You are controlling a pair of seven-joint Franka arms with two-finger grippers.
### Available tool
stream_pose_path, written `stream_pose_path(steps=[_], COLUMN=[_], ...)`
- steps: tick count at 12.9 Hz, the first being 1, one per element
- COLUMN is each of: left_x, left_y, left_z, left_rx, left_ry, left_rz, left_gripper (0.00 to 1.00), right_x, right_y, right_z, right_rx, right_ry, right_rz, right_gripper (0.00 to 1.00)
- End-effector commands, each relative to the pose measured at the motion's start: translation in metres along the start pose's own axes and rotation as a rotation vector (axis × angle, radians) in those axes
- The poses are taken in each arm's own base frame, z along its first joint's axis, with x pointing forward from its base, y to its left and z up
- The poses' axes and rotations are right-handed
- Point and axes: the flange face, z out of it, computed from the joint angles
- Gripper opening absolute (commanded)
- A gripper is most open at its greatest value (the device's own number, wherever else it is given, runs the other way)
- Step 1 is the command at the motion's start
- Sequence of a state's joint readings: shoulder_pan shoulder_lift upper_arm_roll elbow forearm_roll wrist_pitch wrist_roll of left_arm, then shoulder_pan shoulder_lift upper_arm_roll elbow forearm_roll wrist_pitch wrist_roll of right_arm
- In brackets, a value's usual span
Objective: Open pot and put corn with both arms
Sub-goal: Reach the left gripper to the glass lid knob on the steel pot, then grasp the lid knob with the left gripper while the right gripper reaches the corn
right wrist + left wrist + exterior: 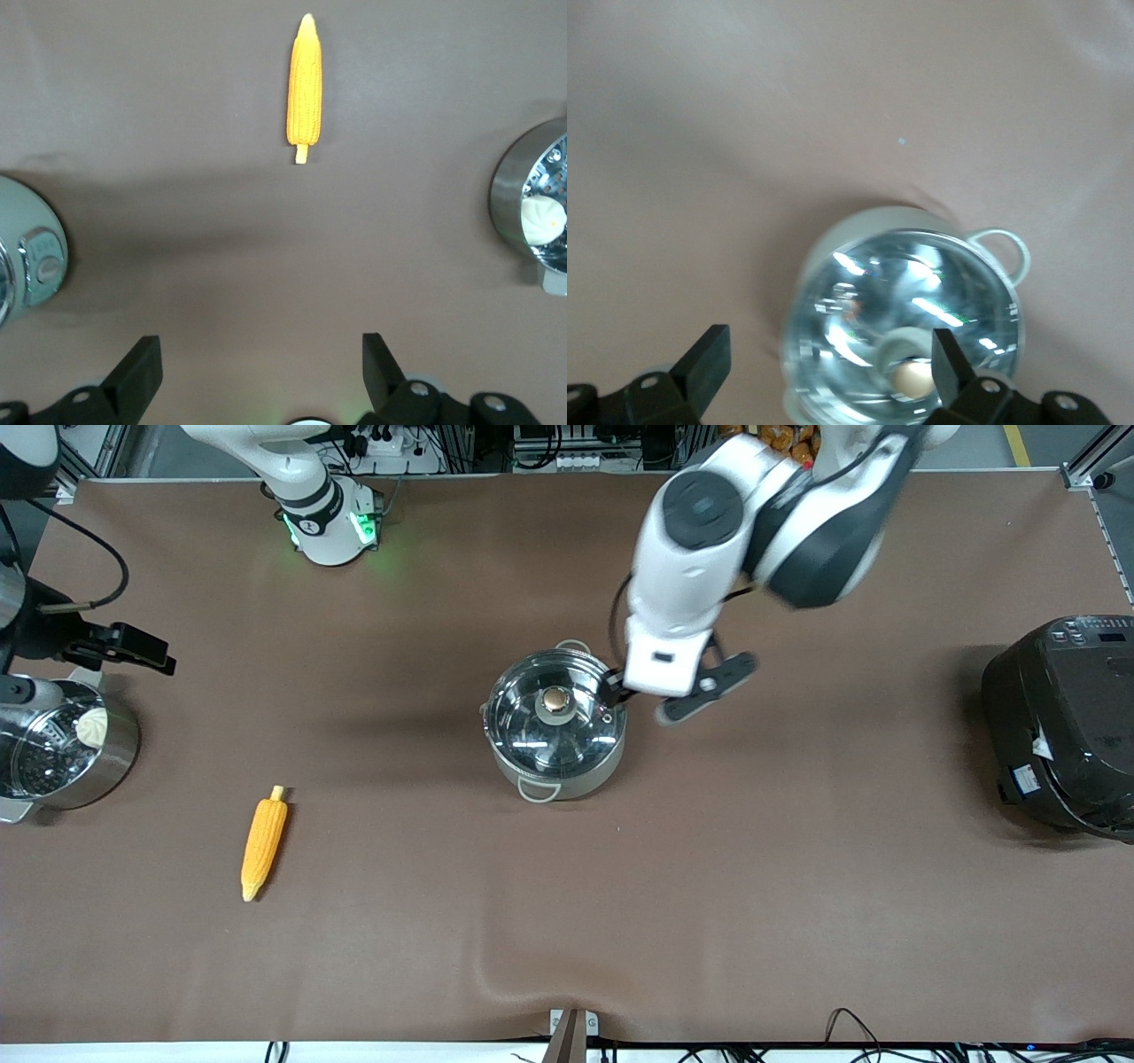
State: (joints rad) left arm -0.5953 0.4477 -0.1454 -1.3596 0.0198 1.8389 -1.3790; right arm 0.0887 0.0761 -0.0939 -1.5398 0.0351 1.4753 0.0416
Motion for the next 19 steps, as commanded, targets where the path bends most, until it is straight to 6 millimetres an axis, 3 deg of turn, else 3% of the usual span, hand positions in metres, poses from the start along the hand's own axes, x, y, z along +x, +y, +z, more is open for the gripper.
stream_pose_path(steps=[1,3,6,8,11,13,16,19], left_x=[-0.025,-0.041,-0.058,-0.063,-0.066,-0.080,-0.079,-0.087], left_y=[0.038,0.052,0.056,0.056,0.056,0.056,0.056,0.055], left_z=[0.040,0.071,0.096,0.099,0.110,0.122,0.129,0.133], left_rx=[-0.053,-0.060,-0.033,-0.029,-0.012,0.007,0.017,0.025], left_ry=[-0.001,-0.017,-0.021,-0.020,-0.023,-0.024,-0.025,-0.025], left_rz=[-0.137,-0.228,-0.229,-0.225,-0.236,-0.220,-0.220,-0.211], left_gripper=[1.00,1.00,1.00,1.00,1.00,1.00,1.00,0.88], right_x=[0.027,0.047,0.078,0.098,0.139,0.158,0.177,0.186], right_y=[0.002,0.002,0.003,0.001,0.005,0.014,0.037,0.040], right_z=[0.032,0.055,0.088,0.115,0.181,0.216,0.258,0.286], right_rx=[0.004,0.000,-0.007,-0.012,-0.023,-0.028,-0.038,-0.039], right_ry=[-0.011,-0.006,0.030,0.042,0.074,0.106,0.145,0.162], right_rz=[-0.049,-0.044,-0.040,-0.039,-0.030,-0.025,-0.028,-0.026], right_gripper=[1.00,1.00,1.00,1.00,1.00,1.00,1.00,1.00])
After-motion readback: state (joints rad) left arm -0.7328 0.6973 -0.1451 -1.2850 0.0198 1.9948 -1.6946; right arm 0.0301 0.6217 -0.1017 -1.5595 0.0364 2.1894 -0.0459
